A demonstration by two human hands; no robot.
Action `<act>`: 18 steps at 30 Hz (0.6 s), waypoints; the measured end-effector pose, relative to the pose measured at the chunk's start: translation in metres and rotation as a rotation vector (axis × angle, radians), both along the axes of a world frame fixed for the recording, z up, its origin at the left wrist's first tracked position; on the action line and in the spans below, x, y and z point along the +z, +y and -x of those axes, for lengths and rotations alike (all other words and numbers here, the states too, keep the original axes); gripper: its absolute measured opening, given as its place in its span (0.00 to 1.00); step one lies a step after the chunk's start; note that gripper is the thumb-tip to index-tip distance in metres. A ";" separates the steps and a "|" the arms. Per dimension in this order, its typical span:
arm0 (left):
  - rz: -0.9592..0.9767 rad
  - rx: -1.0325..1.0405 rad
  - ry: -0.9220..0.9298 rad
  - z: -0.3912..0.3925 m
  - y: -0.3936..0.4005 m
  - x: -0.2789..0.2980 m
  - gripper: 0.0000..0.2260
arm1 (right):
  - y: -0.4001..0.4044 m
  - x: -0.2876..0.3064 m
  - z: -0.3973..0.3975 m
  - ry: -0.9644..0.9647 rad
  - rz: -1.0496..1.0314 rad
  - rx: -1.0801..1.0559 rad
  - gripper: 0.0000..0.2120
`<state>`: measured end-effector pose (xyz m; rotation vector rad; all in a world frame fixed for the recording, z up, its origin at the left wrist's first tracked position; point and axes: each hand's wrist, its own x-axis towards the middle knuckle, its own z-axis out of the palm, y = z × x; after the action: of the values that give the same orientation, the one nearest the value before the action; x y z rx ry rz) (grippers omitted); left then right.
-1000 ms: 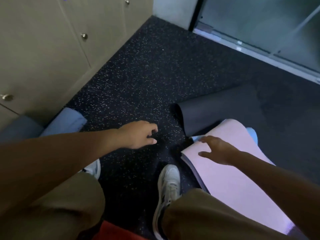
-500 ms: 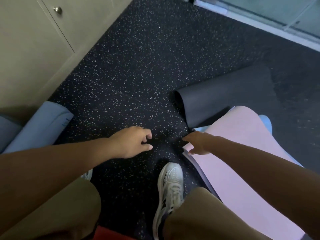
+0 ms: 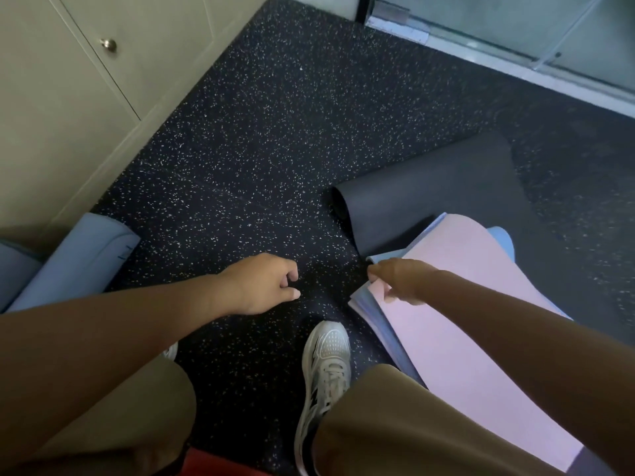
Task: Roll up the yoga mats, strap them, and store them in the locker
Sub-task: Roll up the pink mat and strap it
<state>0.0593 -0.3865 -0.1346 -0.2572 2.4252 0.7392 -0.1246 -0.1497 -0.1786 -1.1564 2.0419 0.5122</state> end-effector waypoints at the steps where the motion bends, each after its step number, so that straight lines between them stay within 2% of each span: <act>1: -0.007 0.010 0.016 0.001 0.004 0.008 0.16 | 0.005 0.012 0.002 0.010 0.000 -0.012 0.21; 7: -0.028 0.015 0.086 0.007 0.042 0.069 0.16 | 0.041 0.098 0.009 0.124 0.032 -0.106 0.17; 13: -0.067 0.018 0.234 0.019 0.097 0.154 0.15 | 0.101 0.194 0.003 0.193 0.052 -0.268 0.10; 18: -0.121 -0.018 0.371 0.018 0.155 0.237 0.13 | 0.165 0.285 -0.020 0.236 0.042 -0.361 0.12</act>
<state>0.0408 -0.2312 0.1025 -0.0513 2.7090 0.9950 -0.1047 0.0155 0.1064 -0.7496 2.4081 0.4426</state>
